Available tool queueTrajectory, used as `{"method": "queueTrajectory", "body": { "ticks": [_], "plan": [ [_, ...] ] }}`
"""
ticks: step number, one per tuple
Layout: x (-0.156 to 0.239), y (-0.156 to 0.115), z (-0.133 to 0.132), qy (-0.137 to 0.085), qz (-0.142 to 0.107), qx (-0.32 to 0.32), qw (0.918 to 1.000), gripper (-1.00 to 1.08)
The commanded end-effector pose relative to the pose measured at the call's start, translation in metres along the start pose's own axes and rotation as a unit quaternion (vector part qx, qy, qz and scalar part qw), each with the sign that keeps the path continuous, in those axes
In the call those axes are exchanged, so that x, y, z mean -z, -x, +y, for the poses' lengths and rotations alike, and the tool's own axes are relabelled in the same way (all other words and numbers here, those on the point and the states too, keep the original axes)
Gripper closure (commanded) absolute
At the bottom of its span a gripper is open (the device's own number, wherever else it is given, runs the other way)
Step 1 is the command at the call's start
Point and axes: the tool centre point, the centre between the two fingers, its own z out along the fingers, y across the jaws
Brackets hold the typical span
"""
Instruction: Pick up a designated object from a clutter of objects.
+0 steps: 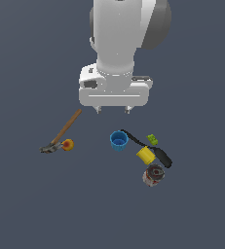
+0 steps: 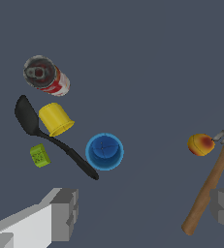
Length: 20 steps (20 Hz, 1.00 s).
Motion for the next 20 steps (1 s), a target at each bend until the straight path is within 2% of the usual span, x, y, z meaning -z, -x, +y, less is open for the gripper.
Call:
{"method": "queueTrajectory", "body": {
  "ticks": [1,11,20],
  "plan": [
    [-0.001,-0.002,-0.002,0.000,0.000,0.000,1.0000,-0.92],
    [-0.020,-0.036,-0.025,0.001,0.005,-0.005,1.0000,-0.92],
    [-0.065,-0.090,-0.074,0.000,0.014,-0.014,0.9998,-0.92]
  ]
}}
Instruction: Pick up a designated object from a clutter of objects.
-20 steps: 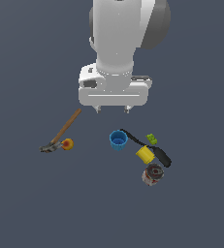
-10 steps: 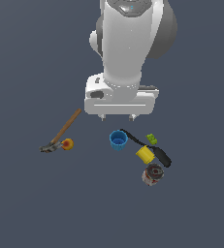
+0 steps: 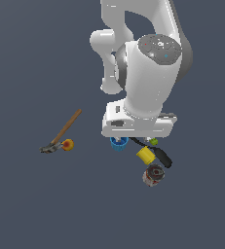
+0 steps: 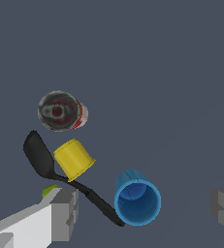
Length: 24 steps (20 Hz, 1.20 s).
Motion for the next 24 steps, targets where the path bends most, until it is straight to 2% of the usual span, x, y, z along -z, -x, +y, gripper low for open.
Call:
{"method": "queueTrajectory", "body": {
  "ticks": [1,7,13,19,24],
  "plan": [
    [-0.016,-0.015,-0.017,-0.001,0.003,-0.003,1.0000,-0.92],
    [-0.056,-0.043,-0.057,-0.005,0.008,-0.011,0.9999,-0.92],
    [-0.088,-0.058,-0.087,-0.008,0.012,-0.017,0.9997,-0.92],
    [-0.106,-0.065,-0.103,-0.011,0.013,-0.021,0.9996,-0.92],
    [-0.108,-0.065,-0.105,-0.011,0.013,-0.021,0.9996,-0.92]
  ]
}}
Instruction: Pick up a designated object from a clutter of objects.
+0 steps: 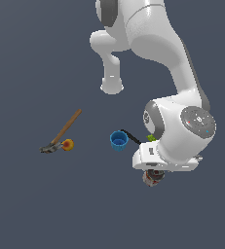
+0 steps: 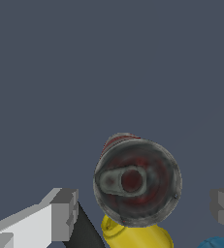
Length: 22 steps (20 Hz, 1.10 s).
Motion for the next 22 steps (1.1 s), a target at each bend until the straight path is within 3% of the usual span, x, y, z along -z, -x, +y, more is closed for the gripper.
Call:
{"method": "queueTrajectory", "body": {
  "ticks": [1,13,19,20,22],
  "plan": [
    [0.000,0.000,0.000,0.000,0.000,0.000,1.0000,-0.92],
    [-0.048,0.000,0.000,0.000,0.001,-0.001,1.0000,-0.92],
    [-0.050,-0.001,0.000,0.000,0.001,-0.001,1.0000,-0.92],
    [-0.050,-0.001,0.000,0.000,0.001,-0.001,1.0000,1.08],
    [-0.050,-0.001,0.000,0.000,0.001,-0.001,1.0000,1.08]
  ]
}}
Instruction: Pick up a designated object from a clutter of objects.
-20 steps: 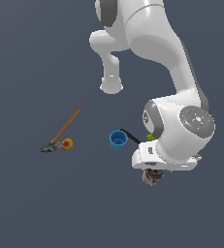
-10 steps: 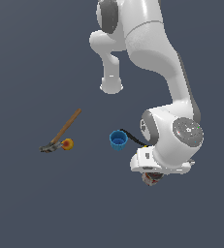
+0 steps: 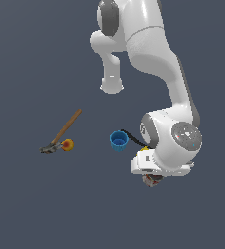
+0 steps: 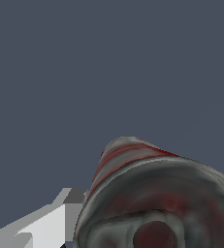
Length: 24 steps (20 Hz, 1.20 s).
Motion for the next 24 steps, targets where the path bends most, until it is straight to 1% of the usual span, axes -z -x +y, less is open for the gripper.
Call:
{"method": "queueTrajectory", "body": {
  "ticks": [1,9,14,19,24],
  "plan": [
    [0.001,-0.001,0.000,0.000,0.001,0.000,1.0000,1.08],
    [0.000,0.000,0.000,0.000,0.000,0.000,1.0000,1.08],
    [0.008,0.002,0.004,0.000,0.000,0.000,1.0000,1.08],
    [0.026,0.008,0.015,0.000,0.000,0.000,1.0000,1.08],
    [0.056,0.017,0.033,0.000,0.000,0.000,1.0000,1.08]
  ]
}}
